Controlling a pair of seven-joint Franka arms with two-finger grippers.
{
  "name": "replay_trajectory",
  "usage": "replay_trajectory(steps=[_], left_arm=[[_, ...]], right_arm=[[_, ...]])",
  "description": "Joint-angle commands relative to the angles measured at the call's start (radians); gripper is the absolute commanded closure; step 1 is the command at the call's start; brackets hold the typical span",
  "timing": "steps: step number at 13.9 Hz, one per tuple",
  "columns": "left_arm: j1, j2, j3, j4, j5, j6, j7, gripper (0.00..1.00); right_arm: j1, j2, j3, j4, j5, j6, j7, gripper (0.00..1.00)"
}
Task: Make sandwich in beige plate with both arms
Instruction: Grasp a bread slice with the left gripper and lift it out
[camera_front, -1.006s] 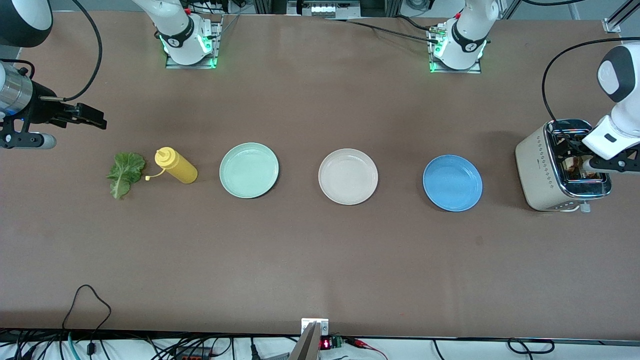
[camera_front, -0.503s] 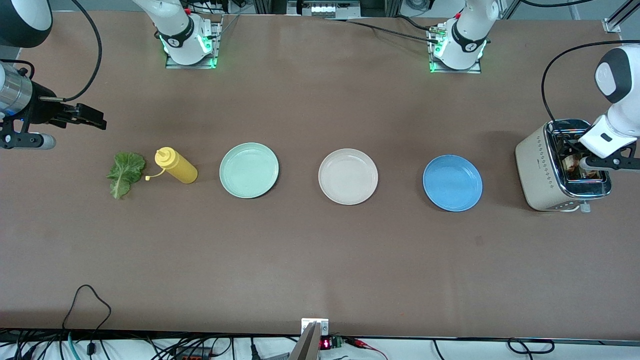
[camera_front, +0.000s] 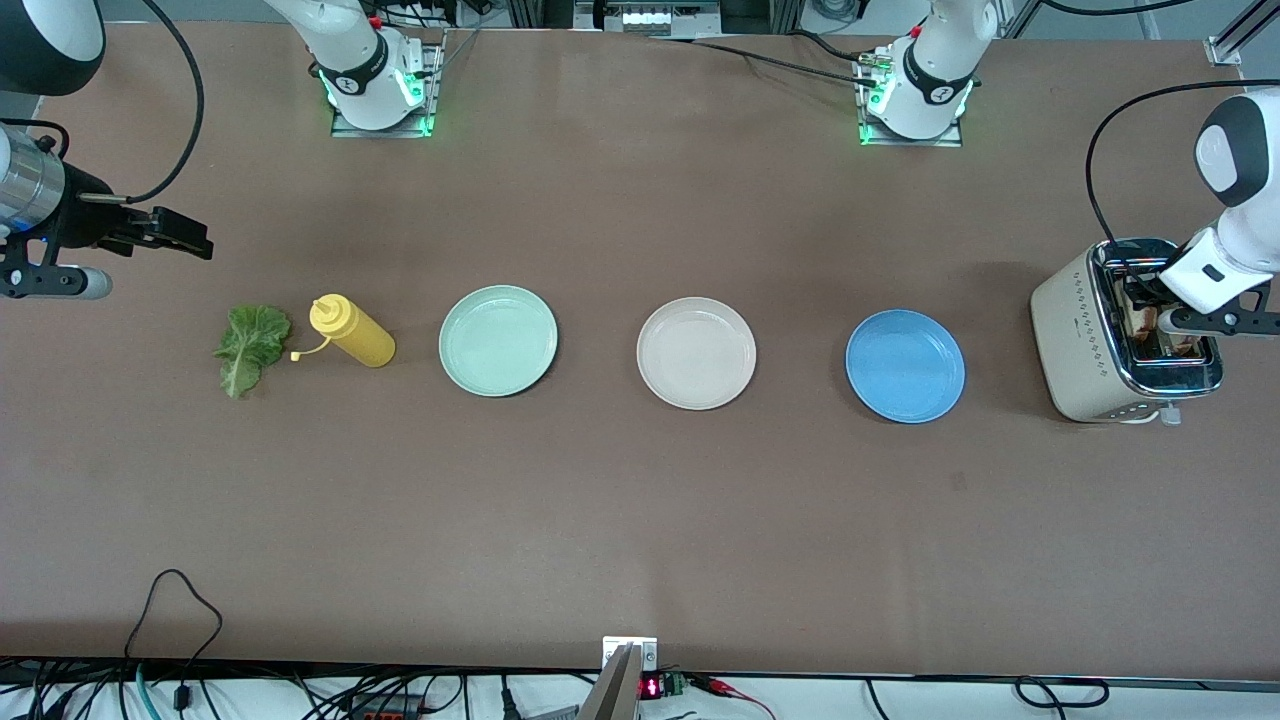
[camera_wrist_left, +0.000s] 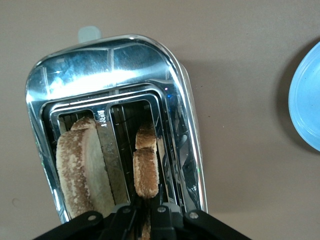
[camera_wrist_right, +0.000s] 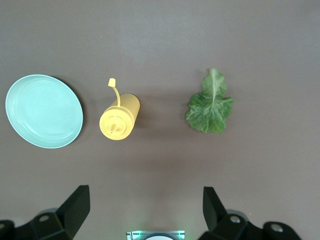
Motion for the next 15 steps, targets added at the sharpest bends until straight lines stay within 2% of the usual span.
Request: replay_trajectory(steps=[1, 6, 8, 11, 14, 15], left_arm=[[0.008, -0.014, -0.012, 0.052, 0.017, -0.088, -0.004, 0.99], [-0.003, -0.009, -0.075, 0.275, 0.018, -0.358, -0.022, 0.99], [-0.004, 0.0, -0.138, 0.371, 0.02, -0.487, -0.021, 0.99], [-0.007, 0.066, -0.219, 0.502, 0.014, -0.65, -0.028, 0.99], [-0.044, 0.121, -0.301, 0.548, -0.003, -0.751, -0.051, 0.99], [-0.064, 0.126, -0.318, 0.547, -0.055, -0.753, -0.073, 0.99]], right_arm=[[-0.012, 0.009, 0.008, 0.023, 0.014, -0.011, -0.023, 0.0], [-0.012, 0.007, 0.006, 0.023, 0.016, -0.01, -0.023, 0.0], [-0.012, 0.009, 0.006, 0.023, 0.016, -0.007, -0.023, 0.0], [-0.012, 0.009, 0.006, 0.025, 0.016, -0.005, -0.035, 0.0], [-0.013, 0.009, 0.006, 0.025, 0.016, -0.004, -0.035, 0.0], [-0.012, 0.009, 0.006, 0.025, 0.016, -0.004, -0.035, 0.0]])
